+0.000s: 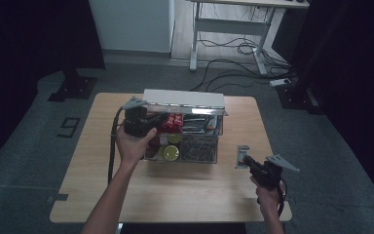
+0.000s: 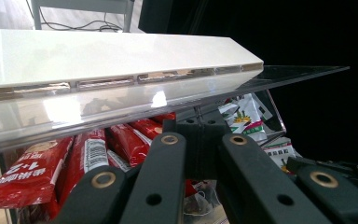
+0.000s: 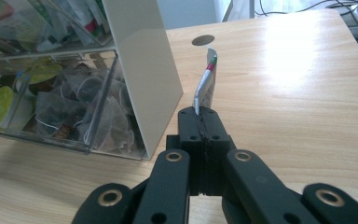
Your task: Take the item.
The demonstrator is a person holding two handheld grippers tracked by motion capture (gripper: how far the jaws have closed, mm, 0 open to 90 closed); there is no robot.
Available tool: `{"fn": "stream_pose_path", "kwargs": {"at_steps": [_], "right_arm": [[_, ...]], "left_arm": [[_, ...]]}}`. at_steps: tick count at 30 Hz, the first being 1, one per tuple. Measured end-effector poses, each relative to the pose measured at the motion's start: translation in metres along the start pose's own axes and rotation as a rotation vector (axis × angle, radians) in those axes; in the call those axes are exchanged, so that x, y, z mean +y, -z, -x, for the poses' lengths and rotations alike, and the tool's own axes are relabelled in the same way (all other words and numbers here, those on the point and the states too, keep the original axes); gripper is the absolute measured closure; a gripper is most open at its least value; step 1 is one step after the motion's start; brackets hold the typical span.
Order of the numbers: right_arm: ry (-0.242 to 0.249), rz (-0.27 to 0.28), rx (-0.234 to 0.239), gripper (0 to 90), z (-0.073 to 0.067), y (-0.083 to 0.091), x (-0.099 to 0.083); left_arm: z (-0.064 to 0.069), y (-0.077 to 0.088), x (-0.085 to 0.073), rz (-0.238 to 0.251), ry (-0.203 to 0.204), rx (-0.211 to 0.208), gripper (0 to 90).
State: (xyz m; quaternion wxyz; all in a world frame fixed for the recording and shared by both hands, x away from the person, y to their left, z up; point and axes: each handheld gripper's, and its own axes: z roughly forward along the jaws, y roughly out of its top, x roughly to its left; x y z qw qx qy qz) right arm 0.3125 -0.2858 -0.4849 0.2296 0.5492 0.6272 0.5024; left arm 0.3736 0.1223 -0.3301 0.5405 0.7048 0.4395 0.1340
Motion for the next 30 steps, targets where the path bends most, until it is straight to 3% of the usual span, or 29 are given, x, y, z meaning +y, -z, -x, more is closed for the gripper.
{"fn": "stream_pose_path", "kwargs": {"at_steps": [30], "right_arm": [[-0.040, -0.099, -0.054, 88.7, 0.025, -0.025, -0.026]], "left_arm": [[0.001, -0.001, -0.001, -0.004, -0.002, 0.002, 89.8]]}}
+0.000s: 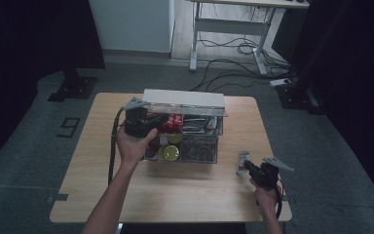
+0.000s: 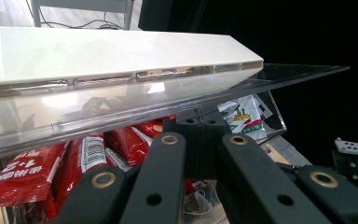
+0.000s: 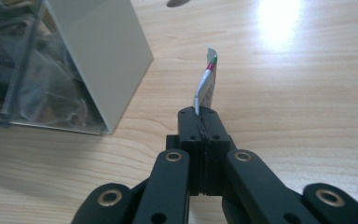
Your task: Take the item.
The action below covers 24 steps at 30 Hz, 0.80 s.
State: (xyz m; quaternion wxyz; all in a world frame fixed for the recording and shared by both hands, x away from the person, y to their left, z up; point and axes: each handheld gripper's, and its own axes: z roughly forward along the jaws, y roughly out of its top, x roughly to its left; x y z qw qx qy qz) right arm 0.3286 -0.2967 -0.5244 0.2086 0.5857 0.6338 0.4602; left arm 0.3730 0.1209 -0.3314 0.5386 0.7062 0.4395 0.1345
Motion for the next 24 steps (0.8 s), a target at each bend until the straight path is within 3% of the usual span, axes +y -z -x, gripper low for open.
{"fn": "stream_pose_path", "kwargs": {"at_steps": [10, 19, 24], "right_arm": [[-0.043, -0.004, -0.019, 85.7, 0.013, -0.003, -0.005], [-0.050, -0.074, -0.084, 68.7, 0.020, -0.008, -0.010], [-0.059, -0.072, -0.131, 55.3, 0.021, -0.008, -0.012]], "left_arm": [[0.000, 0.000, -0.001, -0.001, -0.001, 0.001, 89.7], [0.000, 0.000, -0.001, 0.000, -0.002, -0.001, 89.5], [-0.001, 0.001, -0.001, 0.001, 0.001, -0.001, 89.5]]}}
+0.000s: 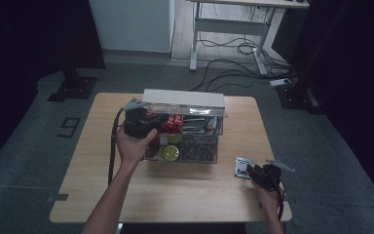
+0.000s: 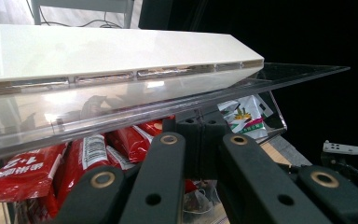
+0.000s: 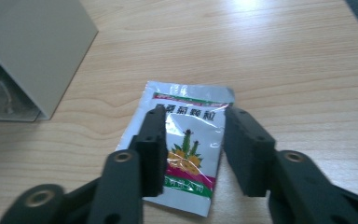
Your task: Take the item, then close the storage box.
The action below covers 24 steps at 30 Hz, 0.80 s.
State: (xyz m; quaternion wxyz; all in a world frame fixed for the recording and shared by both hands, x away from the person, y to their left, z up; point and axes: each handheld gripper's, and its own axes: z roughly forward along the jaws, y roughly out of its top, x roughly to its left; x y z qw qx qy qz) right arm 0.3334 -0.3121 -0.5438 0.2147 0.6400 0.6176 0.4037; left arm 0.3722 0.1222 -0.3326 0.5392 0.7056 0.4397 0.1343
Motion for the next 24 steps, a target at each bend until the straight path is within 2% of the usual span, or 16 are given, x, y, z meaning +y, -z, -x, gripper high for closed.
{"fn": "stream_pose_path", "kwargs": {"at_steps": [5, 11, 24], "right_arm": [[0.012, 0.044, -0.002, 49.3, -0.001, 0.007, 0.001], [0.020, 0.081, 0.022, 48.8, -0.005, 0.013, 0.004], [0.014, 0.085, 0.036, 49.5, -0.007, 0.015, 0.003]], "left_arm": [[0.000, 0.000, 0.000, 0.001, 0.003, -0.001, 89.5], [0.000, 0.000, 0.000, 0.000, 0.003, -0.001, 89.5], [-0.002, 0.003, -0.003, 0.001, 0.005, -0.002, 89.7]]}}
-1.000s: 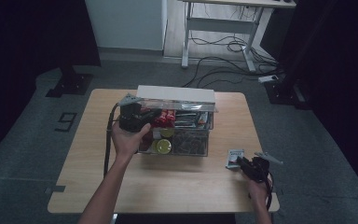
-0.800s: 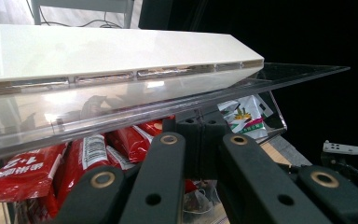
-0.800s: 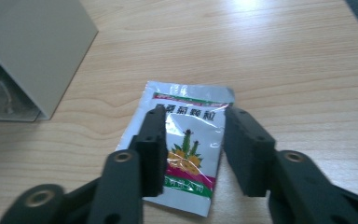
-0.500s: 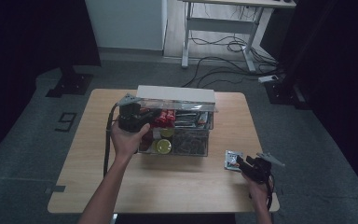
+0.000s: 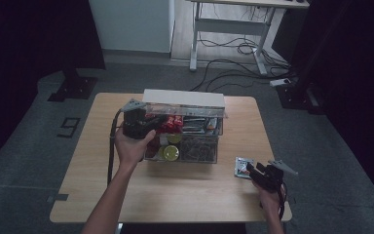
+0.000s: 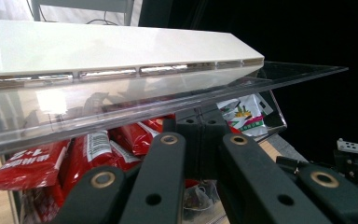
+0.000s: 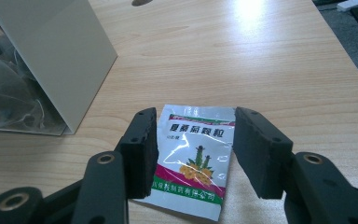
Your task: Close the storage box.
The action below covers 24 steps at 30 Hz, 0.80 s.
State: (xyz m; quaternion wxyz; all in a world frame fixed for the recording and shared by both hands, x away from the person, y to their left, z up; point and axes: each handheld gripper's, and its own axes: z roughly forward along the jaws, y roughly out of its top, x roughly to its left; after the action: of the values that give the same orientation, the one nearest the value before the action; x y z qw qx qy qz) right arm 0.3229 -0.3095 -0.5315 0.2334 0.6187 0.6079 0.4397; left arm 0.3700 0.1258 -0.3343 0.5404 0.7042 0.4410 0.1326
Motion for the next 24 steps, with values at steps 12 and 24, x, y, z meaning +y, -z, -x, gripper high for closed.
{"fn": "stream_pose_path", "kwargs": {"at_steps": [12, 24], "right_arm": [[-0.018, -0.007, 0.031, 50.8, 0.000, 0.001, 0.000], [-0.020, -0.015, 0.033, 51.0, 0.001, 0.001, 0.000]], "left_arm": [[-0.002, 0.003, -0.003, -0.010, 0.001, -0.001, 90.0], [-0.005, 0.012, -0.006, -0.013, 0.002, 0.003, 90.0]]}}
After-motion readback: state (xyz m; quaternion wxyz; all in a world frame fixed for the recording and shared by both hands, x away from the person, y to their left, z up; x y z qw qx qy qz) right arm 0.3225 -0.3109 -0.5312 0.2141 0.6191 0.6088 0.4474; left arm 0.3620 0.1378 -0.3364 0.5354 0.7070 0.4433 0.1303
